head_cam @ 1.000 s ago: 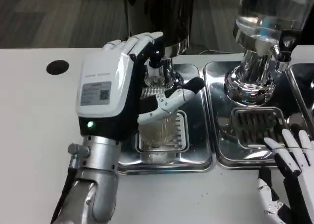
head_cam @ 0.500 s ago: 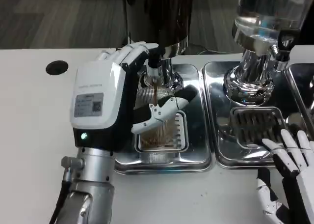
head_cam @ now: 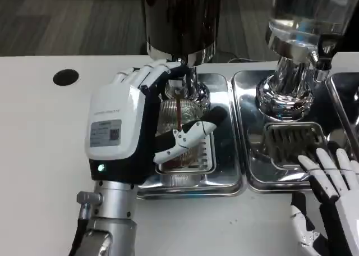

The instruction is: Grasp the cup under the faucet to collect the drink, then remove the cup.

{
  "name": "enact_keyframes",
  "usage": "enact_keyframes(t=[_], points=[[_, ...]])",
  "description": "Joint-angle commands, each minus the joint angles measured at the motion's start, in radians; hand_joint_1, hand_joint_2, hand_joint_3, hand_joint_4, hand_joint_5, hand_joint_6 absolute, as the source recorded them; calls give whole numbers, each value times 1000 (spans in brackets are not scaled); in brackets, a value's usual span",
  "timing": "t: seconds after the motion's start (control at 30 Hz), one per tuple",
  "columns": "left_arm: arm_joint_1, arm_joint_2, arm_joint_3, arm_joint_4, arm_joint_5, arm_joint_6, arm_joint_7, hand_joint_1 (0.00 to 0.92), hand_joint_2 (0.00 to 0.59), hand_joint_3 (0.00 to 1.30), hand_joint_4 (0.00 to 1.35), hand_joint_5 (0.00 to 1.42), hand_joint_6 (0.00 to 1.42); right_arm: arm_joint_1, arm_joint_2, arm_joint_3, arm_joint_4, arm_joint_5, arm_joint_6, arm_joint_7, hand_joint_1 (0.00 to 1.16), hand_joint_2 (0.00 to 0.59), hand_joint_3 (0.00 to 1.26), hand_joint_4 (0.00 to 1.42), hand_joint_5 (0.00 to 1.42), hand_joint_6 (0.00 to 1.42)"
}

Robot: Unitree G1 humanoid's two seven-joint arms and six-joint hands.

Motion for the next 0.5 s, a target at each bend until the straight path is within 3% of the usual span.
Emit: enact_keyframes(t=[0.03, 0.5], points=[[17, 7, -12, 15, 12, 15, -24, 0, 111, 534, 335, 464, 330, 8, -1, -1, -17, -1, -1, 1, 113, 533, 207, 84, 0, 65], [30, 14, -2, 9, 3, 13, -24, 0, 111, 529, 330, 464, 328, 3, 10, 4, -5, 6, -3, -5, 117, 533, 212, 84, 0, 65]])
